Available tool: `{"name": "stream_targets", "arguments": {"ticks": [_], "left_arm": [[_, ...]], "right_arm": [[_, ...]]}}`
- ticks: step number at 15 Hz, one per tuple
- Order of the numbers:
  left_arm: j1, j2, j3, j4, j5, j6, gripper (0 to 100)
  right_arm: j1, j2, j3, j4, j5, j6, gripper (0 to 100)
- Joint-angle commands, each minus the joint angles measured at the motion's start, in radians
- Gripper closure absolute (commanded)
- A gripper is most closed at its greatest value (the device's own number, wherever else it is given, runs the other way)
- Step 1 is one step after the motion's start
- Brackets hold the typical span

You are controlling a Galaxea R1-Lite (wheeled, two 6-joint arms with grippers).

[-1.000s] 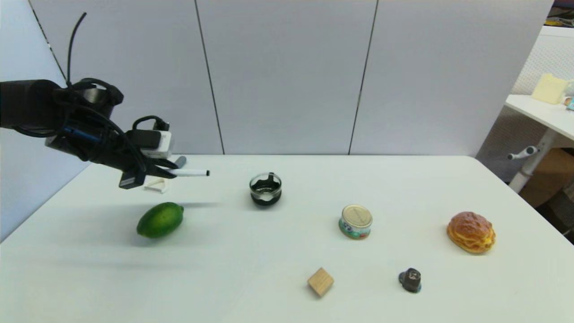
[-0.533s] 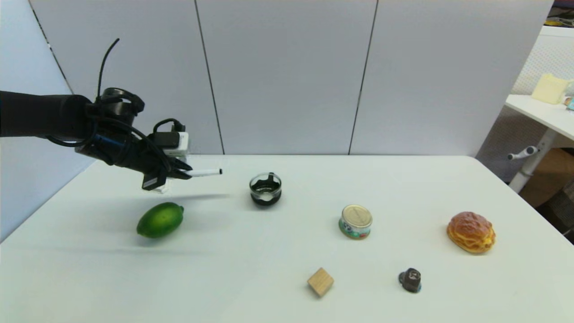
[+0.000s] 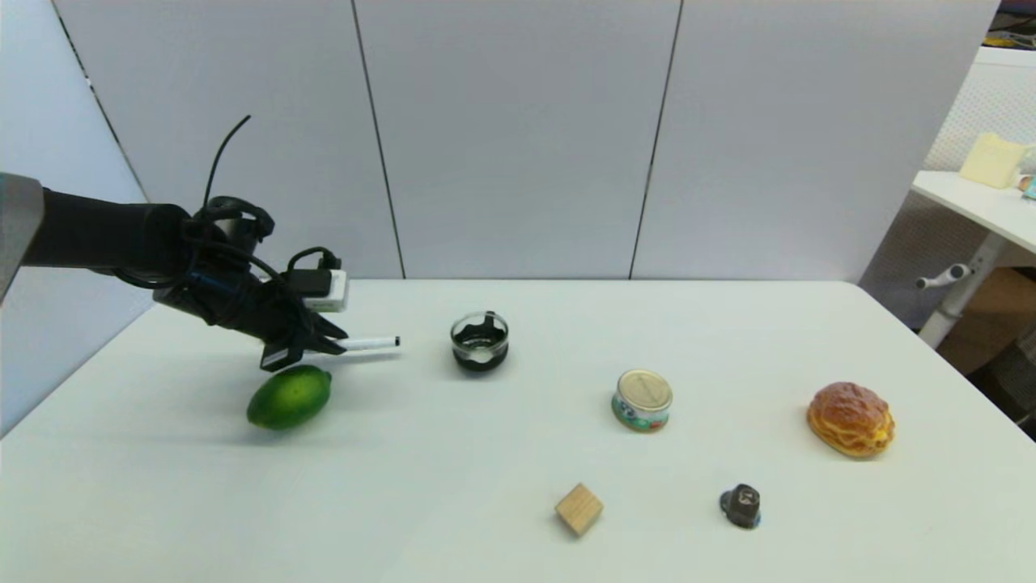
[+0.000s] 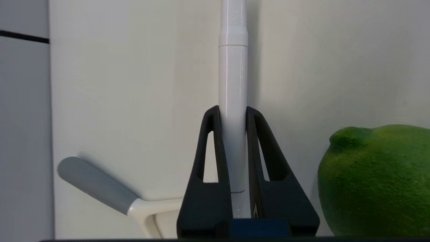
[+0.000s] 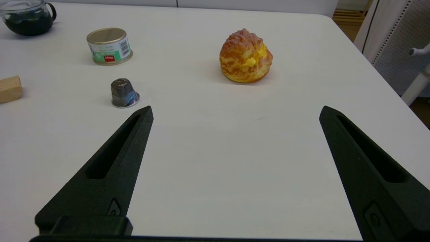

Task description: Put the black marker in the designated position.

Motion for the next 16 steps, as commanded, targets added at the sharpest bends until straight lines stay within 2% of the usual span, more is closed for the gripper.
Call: {"name": "stream_targets", "arguments": {"ticks": [1, 2, 8, 11, 13, 16], "left_arm": [[0.002, 0.017, 0.002, -0.012, -0.003, 0.008, 100], [0.003, 0.017, 0.002, -0.012, -0.003, 0.008, 0], [0.002, -0.002, -0.010, -0.012, -0.001, 0.011, 0], [0.002, -0.098, -0.090, -0.005, 0.034, -0.018, 0], [-0.001, -0.192, -0.144, -0.005, 0.060, -0.090, 0], [-0.040, -0.434, -0.156, -0.011, 0.230, -0.331, 0]], "right_arm": [[0.000, 0.001, 0.000, 0.001, 0.000, 0.000, 0], [0.000, 0.001, 0.000, -0.001, 0.000, 0.000, 0], [0.000, 0.001, 0.000, 0.001, 0.000, 0.000, 0], [0.000, 0.001, 0.000, 0.001, 0.000, 0.000, 0], [0.000, 0.001, 0.000, 0.001, 0.000, 0.000, 0], [0.000, 0.001, 0.000, 0.001, 0.000, 0.000, 0]]}}
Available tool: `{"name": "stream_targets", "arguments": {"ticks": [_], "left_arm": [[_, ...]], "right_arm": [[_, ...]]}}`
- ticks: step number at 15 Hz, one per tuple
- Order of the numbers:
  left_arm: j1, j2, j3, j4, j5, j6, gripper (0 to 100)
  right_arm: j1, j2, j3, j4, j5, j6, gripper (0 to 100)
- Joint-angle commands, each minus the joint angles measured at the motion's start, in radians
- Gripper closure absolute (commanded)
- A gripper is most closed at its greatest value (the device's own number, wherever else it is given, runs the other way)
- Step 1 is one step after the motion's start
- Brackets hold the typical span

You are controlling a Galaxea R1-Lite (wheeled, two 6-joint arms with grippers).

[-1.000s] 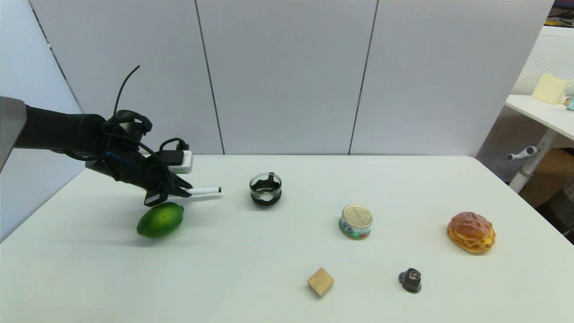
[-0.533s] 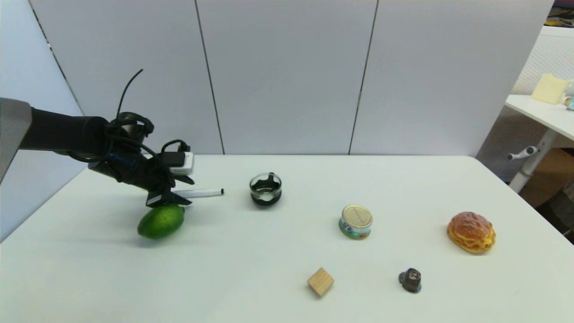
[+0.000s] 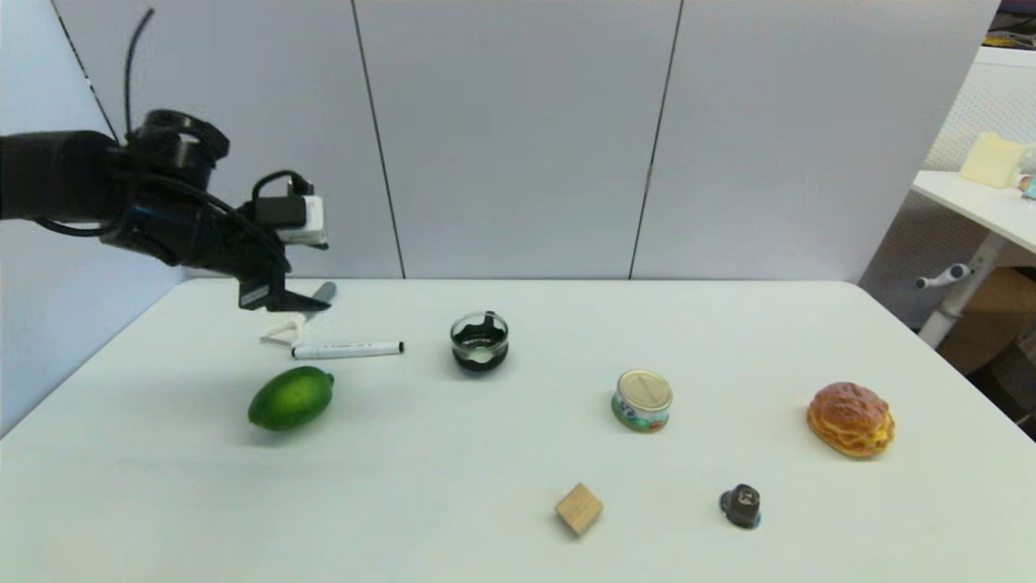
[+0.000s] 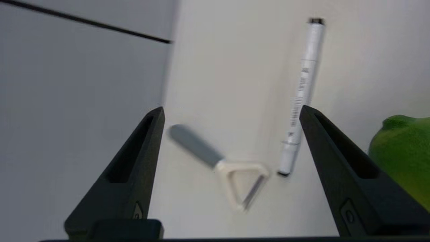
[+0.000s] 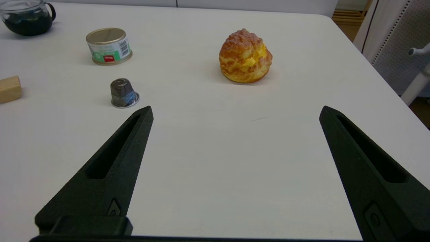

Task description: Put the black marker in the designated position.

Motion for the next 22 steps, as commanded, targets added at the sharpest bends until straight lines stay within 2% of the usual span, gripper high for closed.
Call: {"name": "stream_targets", "arguments": {"ticks": [1, 3, 5, 7, 9, 11, 14, 16, 19, 22], "left_arm": [[-0.059, -0.357, -0.032, -0.005, 0.221, -0.332, 0], [-0.080, -0.500, 0.001, -0.011, 0.305, -0.493, 0], [-0.079, -0.659, 0.131, -0.086, 0.362, -0.617, 0], [-0.079, -0.833, 0.344, -0.183, 0.451, -0.809, 0], [-0.080, -1.052, 0.683, -0.284, 0.494, -0.939, 0], [-0.077, -1.250, 0.966, -0.342, 0.494, -0.977, 0], [-0.068, -1.468, 1.229, -0.348, 0.489, -1.046, 0], [-0.017, -1.598, 1.383, -0.350, 0.456, -1.082, 0], [0.044, -1.718, 1.505, -0.355, 0.390, -1.096, 0], [0.026, -1.804, 1.642, -0.464, 0.382, -1.132, 0]], "right_arm": [[0.000, 0.001, 0.000, 0.001, 0.001, 0.000, 0], [0.000, 0.001, 0.000, 0.001, 0.001, 0.000, 0], [0.000, 0.001, 0.000, -0.001, 0.001, 0.000, 0], [0.000, 0.001, 0.000, -0.001, 0.001, 0.000, 0], [0.000, 0.001, 0.000, 0.001, 0.001, 0.000, 0], [0.000, 0.001, 0.000, 0.001, 0.001, 0.000, 0], [0.000, 0.001, 0.000, -0.001, 0.001, 0.000, 0], [0.000, 0.001, 0.000, -0.001, 0.001, 0.000, 0], [0.000, 0.001, 0.000, 0.001, 0.001, 0.000, 0], [0.000, 0.001, 0.000, 0.001, 0.001, 0.000, 0]]}}
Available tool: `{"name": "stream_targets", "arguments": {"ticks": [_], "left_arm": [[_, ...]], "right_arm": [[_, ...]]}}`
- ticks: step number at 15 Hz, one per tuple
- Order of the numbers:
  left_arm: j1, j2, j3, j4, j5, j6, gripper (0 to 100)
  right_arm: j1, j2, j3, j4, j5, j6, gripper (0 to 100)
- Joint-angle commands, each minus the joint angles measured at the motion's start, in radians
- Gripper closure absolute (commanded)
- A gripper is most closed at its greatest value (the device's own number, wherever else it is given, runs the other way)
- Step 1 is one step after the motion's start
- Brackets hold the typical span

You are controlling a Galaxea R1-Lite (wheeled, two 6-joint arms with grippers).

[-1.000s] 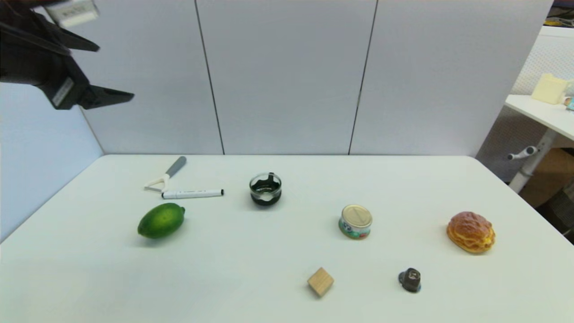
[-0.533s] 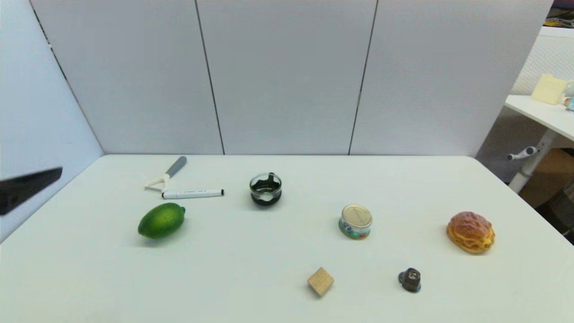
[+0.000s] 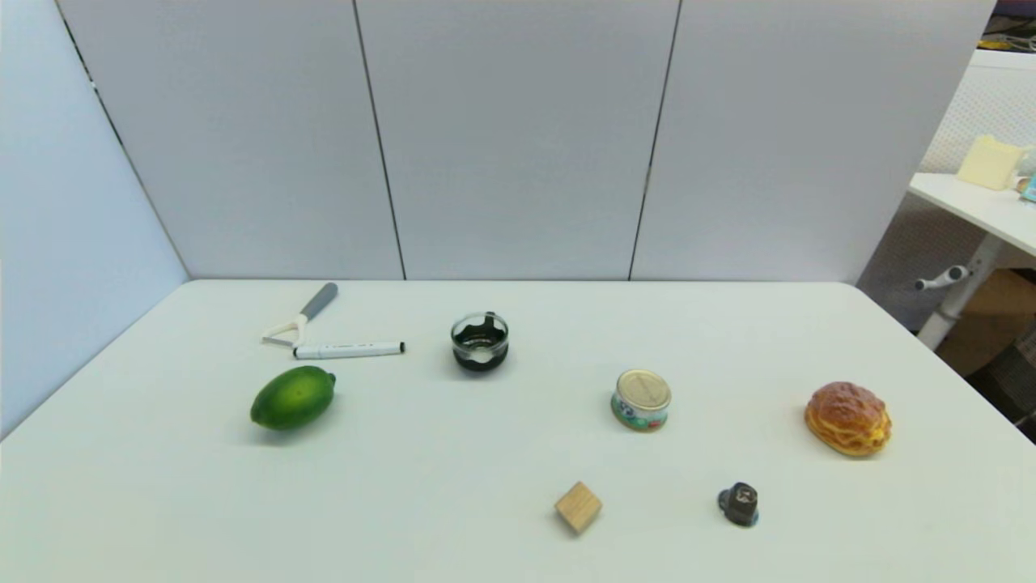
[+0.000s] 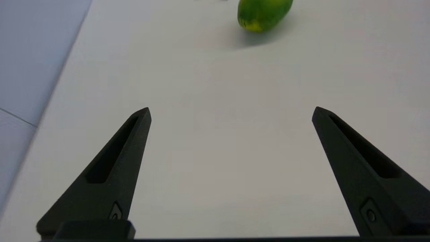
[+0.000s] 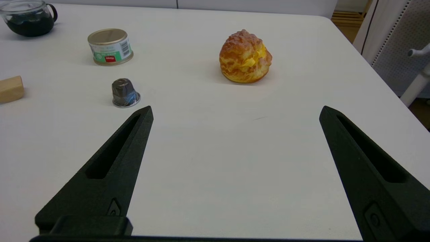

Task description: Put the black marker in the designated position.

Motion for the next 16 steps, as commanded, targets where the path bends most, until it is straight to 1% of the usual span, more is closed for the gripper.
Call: {"name": "stream_targets", "arguments": {"ticks": [1, 2, 3, 5, 6, 16], "left_arm": [[-0.010, -0.229, 0.198, -0.129, -0.021, -0.072, 0], [-0.010, -0.245, 0.210, -0.163, -0.019, -0.078, 0], [-0.010, -0.266, 0.212, -0.168, -0.015, -0.091, 0], [-0.010, -0.314, 0.212, -0.157, 0.002, -0.180, 0], [-0.010, -0.312, 0.212, -0.154, 0.007, -0.197, 0], [-0.010, -0.312, 0.212, -0.154, 0.010, -0.205, 0]], "right_arm": [[0.000, 0.001, 0.000, -0.001, 0.000, 0.000, 0], [0.000, 0.001, 0.000, 0.000, 0.000, 0.000, 0], [0.000, 0.001, 0.000, 0.000, 0.000, 0.000, 0], [0.000, 0.001, 0.000, 0.000, 0.000, 0.000, 0], [0.000, 0.001, 0.000, 0.000, 0.000, 0.000, 0], [0.000, 0.001, 0.000, -0.001, 0.000, 0.000, 0]]}}
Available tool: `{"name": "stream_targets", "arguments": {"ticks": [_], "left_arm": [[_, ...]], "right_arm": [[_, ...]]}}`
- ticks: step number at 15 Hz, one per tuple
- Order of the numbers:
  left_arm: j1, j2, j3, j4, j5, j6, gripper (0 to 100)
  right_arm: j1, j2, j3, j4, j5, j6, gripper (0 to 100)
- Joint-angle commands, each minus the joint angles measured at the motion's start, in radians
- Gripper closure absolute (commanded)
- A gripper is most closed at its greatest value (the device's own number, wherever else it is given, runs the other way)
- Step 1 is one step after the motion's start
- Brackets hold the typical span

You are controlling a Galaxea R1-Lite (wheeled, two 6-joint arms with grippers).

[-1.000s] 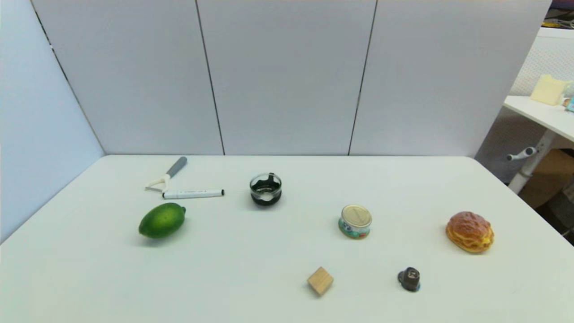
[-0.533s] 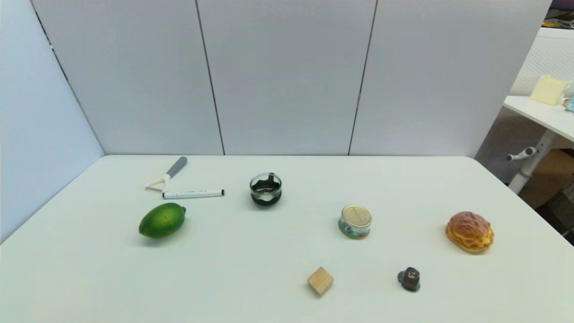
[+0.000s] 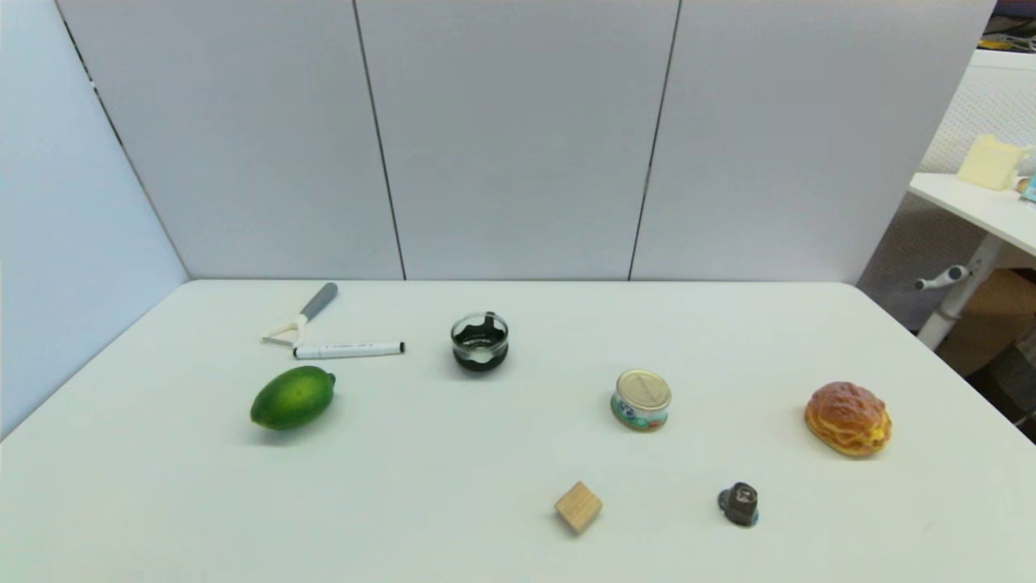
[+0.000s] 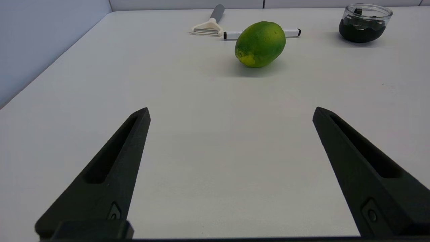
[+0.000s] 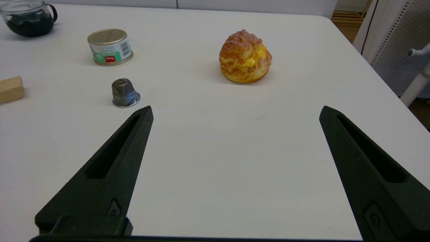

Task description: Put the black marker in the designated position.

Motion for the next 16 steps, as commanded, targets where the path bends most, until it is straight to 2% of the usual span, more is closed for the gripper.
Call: {"name": "stream_targets", "arguments": {"ticks": [1, 5, 16], "left_arm": [[0.000, 0.002, 0.000, 0.000, 0.000, 0.000, 0], [0.000, 0.002, 0.000, 0.000, 0.000, 0.000, 0], [0.000, 0.002, 0.000, 0.000, 0.000, 0.000, 0]], "right_arm": [[0.000, 0.001, 0.000, -0.001, -0.001, 0.000, 0], [0.000, 0.001, 0.000, -0.001, -0.027, 0.038, 0], [0.000, 0.001, 0.000, -0.002, -0.029, 0.039, 0]]}}
